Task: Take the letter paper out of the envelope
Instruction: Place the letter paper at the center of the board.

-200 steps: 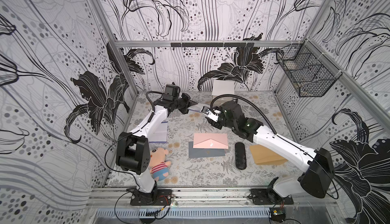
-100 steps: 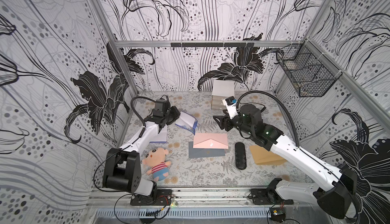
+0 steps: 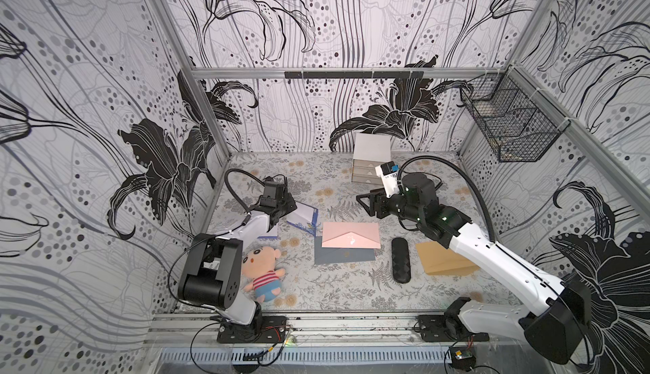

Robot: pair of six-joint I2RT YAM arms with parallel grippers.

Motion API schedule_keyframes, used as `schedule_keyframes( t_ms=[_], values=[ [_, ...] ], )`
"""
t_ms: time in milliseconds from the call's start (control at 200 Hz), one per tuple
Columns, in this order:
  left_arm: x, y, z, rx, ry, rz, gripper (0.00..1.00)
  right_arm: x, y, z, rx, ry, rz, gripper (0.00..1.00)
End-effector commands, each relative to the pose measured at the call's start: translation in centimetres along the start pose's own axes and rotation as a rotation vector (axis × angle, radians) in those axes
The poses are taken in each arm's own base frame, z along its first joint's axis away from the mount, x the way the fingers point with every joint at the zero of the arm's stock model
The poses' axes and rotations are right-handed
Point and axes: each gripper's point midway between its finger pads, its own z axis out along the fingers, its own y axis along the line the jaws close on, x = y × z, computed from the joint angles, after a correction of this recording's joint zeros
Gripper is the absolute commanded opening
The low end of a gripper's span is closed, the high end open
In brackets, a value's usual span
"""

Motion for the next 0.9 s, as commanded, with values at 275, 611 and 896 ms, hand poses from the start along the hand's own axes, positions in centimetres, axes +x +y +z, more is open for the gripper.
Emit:
schedule_keyframes(
  t_ms=[275, 611, 896],
  values=[
    [-0.5, 2.9, 1.7, -0.142, -0.059, 0.069, 0.0, 1.8, -0.5, 1.3, -0.025, 0.084, 0.075, 0.68],
    [0.3, 3.2, 3.1, -0.17, 0.012, 0.112, 0.0, 1.9, -0.8, 1.6, -0.032, 0.101, 0.097, 0.69],
    [0.4, 3.8, 3.3, -0.217, 0.042, 0.113, 0.13, 1.9, -0.9, 1.7, -0.031, 0.108, 0.105, 0.7]
  ],
)
